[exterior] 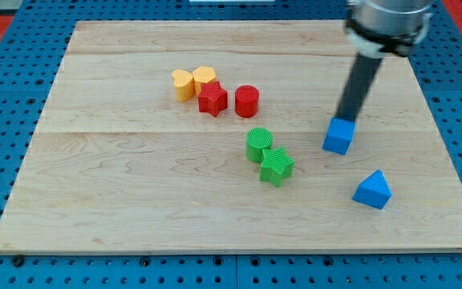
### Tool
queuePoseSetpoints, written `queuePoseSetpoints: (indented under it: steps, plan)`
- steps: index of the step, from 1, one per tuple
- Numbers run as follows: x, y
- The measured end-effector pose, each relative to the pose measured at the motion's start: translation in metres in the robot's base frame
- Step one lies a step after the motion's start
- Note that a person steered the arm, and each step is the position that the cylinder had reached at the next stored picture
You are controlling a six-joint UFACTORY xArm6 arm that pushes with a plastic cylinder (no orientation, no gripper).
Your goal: Move the blue cube to the right side slightly
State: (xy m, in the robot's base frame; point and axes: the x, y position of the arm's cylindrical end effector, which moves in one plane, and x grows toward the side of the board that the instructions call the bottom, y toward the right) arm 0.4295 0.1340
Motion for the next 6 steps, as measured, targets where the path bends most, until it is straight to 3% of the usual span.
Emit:
queuePoseSetpoints:
  steps: [1,2,3,5,6]
  plan:
    - [0.006,-0.01]
    - [-0.003,-0.054]
    - [0.014,-0.084]
    - [0.026,-0.007]
    - [0.026,-0.001]
